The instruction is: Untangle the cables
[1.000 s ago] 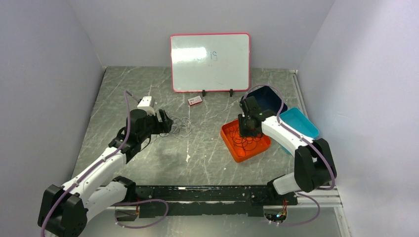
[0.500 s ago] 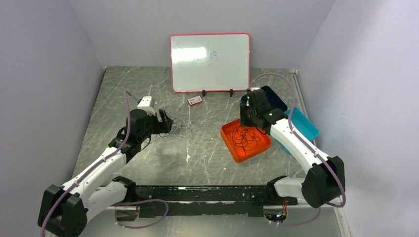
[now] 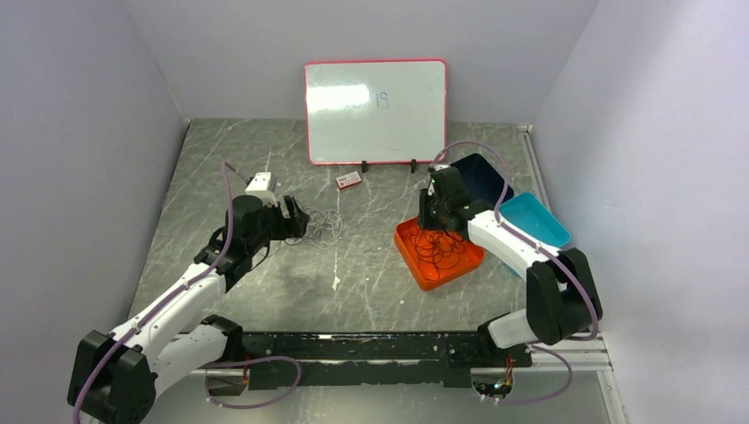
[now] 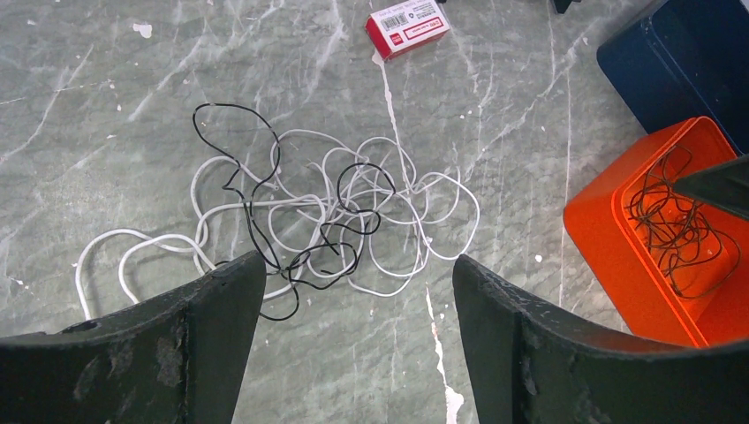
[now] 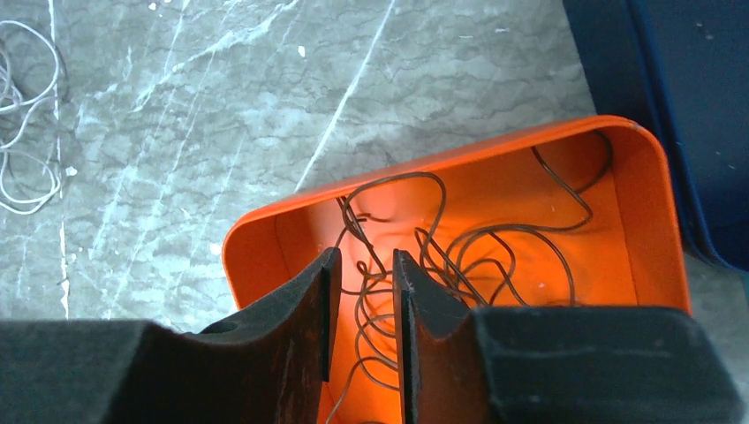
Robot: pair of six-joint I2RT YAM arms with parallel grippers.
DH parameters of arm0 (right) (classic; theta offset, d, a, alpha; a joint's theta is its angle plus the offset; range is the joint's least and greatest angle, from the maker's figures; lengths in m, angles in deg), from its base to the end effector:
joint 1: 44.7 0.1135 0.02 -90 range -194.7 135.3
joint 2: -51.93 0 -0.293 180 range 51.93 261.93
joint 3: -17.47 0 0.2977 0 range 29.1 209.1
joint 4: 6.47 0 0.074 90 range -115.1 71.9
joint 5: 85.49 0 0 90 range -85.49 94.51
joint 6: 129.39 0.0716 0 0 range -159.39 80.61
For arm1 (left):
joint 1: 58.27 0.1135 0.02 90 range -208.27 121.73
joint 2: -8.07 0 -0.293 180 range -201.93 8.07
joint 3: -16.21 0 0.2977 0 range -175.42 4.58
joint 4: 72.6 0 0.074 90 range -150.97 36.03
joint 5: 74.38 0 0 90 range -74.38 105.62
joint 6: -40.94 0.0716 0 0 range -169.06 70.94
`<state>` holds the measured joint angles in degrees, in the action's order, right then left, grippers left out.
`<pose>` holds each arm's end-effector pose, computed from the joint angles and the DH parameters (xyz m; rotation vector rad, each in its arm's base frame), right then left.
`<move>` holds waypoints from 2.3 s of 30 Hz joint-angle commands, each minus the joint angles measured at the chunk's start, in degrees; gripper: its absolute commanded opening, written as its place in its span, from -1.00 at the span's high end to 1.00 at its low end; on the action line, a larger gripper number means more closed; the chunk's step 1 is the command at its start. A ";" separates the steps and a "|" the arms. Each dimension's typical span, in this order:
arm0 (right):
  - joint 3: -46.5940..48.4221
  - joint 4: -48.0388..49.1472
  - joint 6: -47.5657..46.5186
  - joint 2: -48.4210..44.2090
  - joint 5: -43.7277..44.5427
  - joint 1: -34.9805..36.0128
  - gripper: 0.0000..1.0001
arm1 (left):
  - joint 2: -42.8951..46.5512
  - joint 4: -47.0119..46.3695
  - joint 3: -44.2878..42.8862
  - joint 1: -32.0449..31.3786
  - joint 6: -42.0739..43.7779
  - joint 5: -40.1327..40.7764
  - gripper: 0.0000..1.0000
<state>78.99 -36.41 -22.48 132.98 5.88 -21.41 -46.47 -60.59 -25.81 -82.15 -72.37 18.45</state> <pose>0.3218 0.1367 0.1928 -0.1258 2.4513 0.2839 0.2511 -0.1073 0.2272 -0.0221 2.0305 -0.4765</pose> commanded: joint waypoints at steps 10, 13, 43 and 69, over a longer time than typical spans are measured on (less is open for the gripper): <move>-2.63 4.33 1.62 6.54 3.96 -0.57 0.63 | 0.22 0.71 -2.10 0.06 0.52 1.07 -0.64; -2.39 2.36 2.07 6.58 6.75 -0.44 0.72 | 0.41 0.84 -1.96 0.09 0.31 1.22 -0.64; 6.01 -7.90 -0.79 -12.36 6.15 -0.39 0.11 | -1.17 0.60 -4.85 0.10 -5.19 -0.67 -0.70; 12.78 21.66 10.14 16.75 -5.54 22.15 0.11 | 2.17 7.60 -6.61 0.99 -5.82 -3.89 -1.00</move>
<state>89.59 -19.20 -13.98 145.79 -0.05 -0.02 -44.24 -56.00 -31.36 -81.58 -79.08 15.17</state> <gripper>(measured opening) 0.452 0.997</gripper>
